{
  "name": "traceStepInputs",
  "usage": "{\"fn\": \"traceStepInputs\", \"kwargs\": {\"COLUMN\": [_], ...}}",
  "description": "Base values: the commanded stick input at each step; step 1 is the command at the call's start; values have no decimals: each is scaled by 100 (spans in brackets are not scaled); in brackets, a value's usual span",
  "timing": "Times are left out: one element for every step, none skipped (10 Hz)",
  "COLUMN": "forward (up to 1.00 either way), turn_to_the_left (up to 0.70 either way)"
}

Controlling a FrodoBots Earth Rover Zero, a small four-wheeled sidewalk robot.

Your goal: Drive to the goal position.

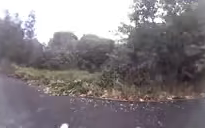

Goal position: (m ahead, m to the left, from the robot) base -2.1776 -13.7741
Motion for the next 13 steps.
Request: {"fn": "traceStepInputs", "kwargs": {"forward": [0,0,8,11,100,100,100,100,100,100,100,100,100], "turn_to_the_left": [0,0,0,0,-40,-40,-40,-40,-40,-40,-40,-40,-40]}}
